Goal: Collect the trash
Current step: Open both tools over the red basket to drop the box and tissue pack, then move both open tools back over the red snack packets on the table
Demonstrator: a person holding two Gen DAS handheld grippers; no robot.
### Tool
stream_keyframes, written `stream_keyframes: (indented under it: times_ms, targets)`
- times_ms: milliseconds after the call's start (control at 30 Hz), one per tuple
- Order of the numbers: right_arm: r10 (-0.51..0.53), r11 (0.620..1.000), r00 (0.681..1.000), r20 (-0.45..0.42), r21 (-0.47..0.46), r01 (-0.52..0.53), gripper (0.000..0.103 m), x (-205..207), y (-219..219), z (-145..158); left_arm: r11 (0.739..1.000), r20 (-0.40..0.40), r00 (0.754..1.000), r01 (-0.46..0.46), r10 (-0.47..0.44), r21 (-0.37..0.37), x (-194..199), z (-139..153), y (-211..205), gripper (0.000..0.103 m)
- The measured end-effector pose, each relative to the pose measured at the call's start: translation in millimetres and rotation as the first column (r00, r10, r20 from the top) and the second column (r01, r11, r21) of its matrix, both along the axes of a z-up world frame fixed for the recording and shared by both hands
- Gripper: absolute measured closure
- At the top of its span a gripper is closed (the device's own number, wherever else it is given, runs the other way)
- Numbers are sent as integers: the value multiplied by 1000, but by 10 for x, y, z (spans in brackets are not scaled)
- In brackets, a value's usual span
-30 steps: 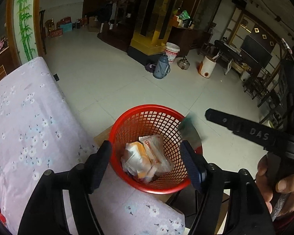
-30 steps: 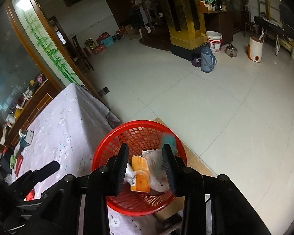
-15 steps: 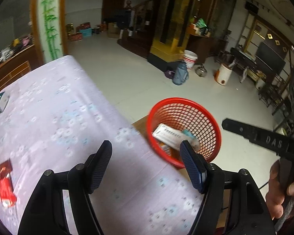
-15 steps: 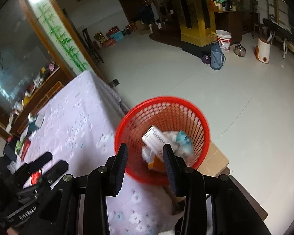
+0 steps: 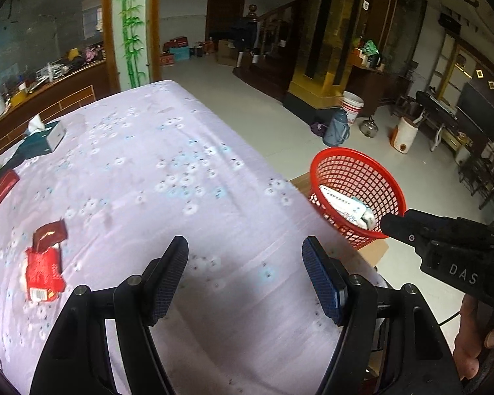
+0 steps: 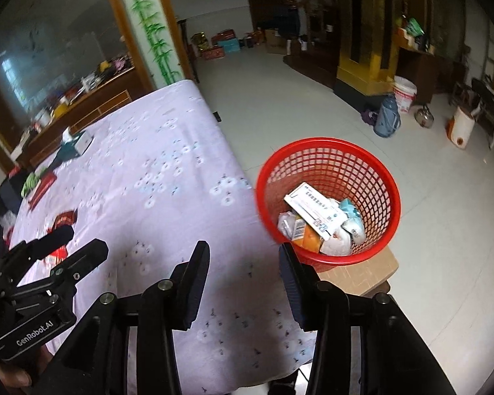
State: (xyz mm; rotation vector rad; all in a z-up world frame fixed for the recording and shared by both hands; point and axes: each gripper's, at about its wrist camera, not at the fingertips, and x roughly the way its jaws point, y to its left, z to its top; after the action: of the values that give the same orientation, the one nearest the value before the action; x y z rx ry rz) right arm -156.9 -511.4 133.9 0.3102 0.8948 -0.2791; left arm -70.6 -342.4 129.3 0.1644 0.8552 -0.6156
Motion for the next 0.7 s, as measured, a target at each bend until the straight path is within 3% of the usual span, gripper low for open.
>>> stream_keyframes:
  times_ms: [700]
  targets:
    - [126, 991, 992, -29, -35, -127, 54, 169, 678, -33, 993, -28, 993, -119, 118, -20, -17, -29, 684, 33]
